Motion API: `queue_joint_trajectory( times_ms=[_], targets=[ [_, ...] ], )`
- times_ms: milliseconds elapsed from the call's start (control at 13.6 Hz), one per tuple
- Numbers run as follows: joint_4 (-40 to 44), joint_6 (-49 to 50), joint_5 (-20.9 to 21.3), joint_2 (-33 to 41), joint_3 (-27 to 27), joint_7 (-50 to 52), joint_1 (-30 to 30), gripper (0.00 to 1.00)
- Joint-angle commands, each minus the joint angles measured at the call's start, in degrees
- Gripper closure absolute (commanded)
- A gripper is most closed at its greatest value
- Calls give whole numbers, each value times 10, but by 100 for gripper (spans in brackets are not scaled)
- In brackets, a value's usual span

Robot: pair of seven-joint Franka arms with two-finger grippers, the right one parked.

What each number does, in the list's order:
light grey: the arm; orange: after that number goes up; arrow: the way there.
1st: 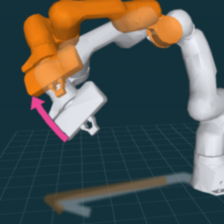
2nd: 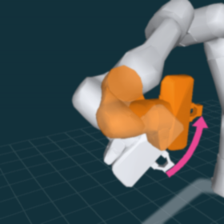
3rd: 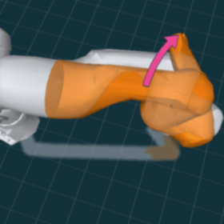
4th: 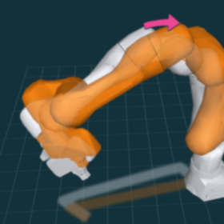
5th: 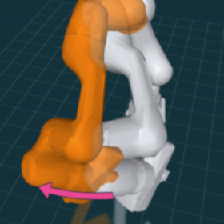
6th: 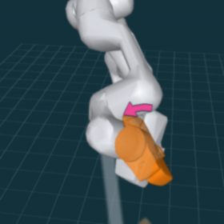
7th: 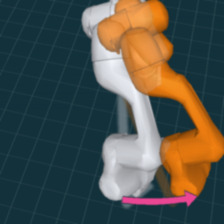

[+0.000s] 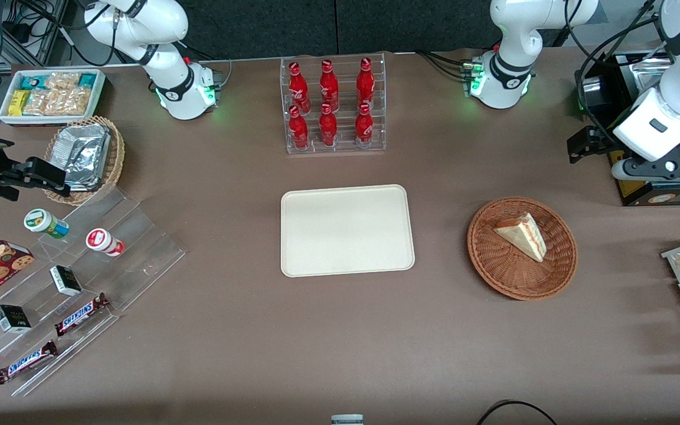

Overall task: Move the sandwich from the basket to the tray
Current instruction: 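Lower the open left gripper over the sandwich in the wicker basket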

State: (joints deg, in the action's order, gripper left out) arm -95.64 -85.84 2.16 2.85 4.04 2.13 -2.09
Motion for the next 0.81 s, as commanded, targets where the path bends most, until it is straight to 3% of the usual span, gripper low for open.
queue_joint_trajectory(
  times_ms=[0,368,735],
  targets=[
    [5,7,5,5,3,9,2,0],
    [-24,5,6,5,1,6,2,0],
    [-117,-64,29,-4,-4,50,3,0]
  ],
)
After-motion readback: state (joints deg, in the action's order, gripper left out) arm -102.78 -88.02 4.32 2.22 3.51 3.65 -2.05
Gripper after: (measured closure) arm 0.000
